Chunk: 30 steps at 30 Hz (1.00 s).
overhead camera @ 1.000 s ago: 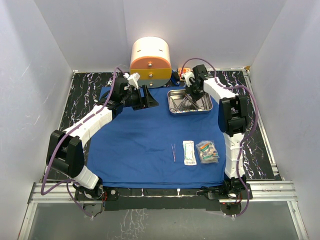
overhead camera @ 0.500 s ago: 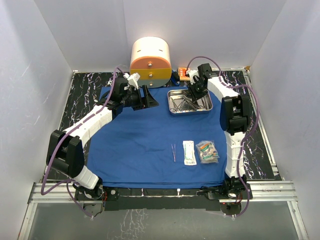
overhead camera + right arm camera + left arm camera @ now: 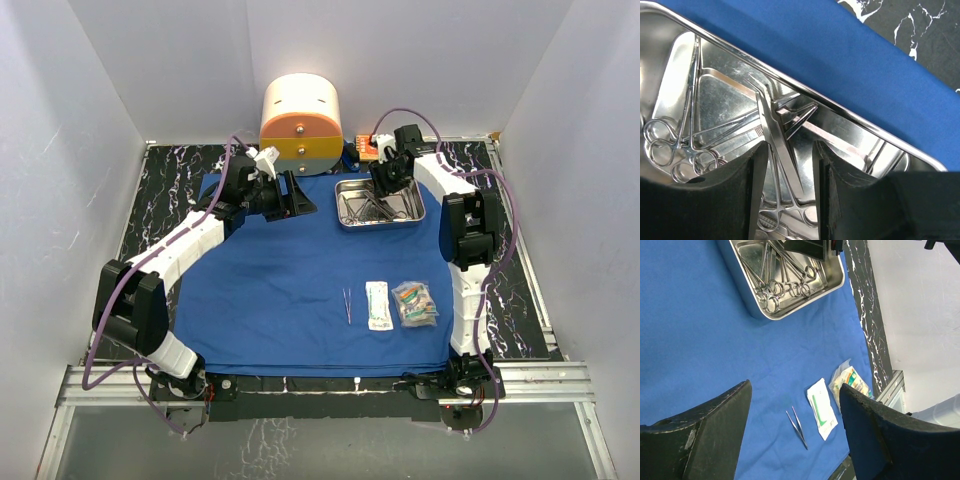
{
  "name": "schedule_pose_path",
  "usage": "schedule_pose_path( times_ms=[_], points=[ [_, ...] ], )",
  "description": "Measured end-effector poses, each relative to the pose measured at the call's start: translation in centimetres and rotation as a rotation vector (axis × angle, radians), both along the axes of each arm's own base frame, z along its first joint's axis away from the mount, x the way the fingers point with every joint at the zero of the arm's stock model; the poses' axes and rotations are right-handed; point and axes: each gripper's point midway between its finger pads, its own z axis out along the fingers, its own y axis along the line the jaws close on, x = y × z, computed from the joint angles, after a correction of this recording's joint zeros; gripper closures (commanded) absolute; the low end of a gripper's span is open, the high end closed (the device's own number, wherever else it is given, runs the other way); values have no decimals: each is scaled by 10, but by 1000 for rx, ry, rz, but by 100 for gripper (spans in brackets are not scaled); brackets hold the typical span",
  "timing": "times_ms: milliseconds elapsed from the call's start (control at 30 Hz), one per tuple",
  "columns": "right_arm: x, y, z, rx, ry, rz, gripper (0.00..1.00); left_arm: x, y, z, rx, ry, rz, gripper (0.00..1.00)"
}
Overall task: Open and lay out the surgical kit
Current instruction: Pick up the medical item from the container.
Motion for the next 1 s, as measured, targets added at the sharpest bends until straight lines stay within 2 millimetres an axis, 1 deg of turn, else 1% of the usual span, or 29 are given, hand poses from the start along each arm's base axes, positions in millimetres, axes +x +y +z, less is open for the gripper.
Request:
schedule_pose_path(
  times_ms=[200,367,567,667,833,1000],
  points=[
    [2,12,9,27,-14,14,59,0,0,0,-1,0,0,30],
    [7,28,17,32,-40,41,59,0,0,0,-1,-1,0,30],
    [13,42,15,27,-53,60,62,0,0,0,-2,-1,0,30],
    [18,43,11,15,-56,58,64,0,0,0,-2,-1,0,30],
    [18,39,0,-9,-41,47,67,0,1,-1,-3,5,2,30],
    [18,36,-4,-24,-36,41,76,0,1,-1,-5,8,4,29]
  ],
)
